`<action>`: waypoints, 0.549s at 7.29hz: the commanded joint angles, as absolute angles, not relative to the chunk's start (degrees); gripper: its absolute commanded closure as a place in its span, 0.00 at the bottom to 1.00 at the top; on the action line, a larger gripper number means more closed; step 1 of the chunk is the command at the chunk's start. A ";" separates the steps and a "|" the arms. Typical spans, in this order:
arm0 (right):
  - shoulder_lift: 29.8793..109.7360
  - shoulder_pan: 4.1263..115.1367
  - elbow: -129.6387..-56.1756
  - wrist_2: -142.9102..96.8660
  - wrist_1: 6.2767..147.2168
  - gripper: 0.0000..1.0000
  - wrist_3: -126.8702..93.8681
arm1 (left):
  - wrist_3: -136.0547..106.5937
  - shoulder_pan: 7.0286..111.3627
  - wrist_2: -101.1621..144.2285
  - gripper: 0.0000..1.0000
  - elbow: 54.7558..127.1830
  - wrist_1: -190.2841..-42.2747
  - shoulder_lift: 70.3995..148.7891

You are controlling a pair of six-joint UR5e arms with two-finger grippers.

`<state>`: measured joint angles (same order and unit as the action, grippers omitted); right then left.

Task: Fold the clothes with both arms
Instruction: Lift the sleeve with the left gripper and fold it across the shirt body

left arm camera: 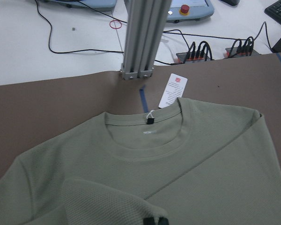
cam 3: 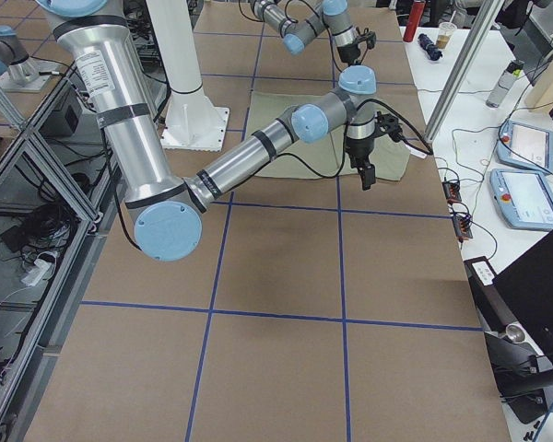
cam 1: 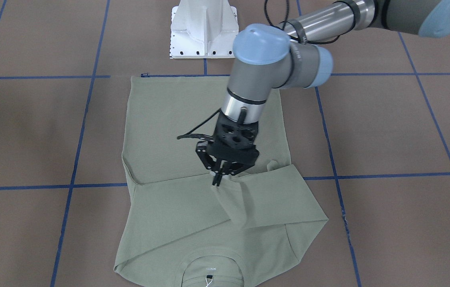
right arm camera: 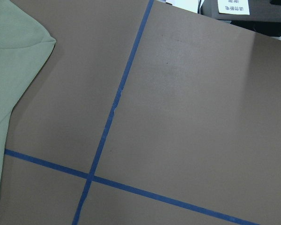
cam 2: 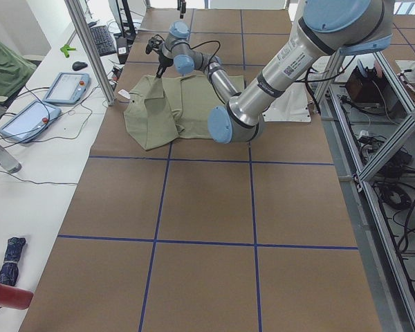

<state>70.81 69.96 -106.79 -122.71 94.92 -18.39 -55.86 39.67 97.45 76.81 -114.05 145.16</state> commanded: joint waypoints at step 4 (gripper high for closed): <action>71.28 69.96 -106.79 -122.34 94.75 0.00 -18.90 | -49.57 26.92 87.01 1.00 65.74 -133.92 146.78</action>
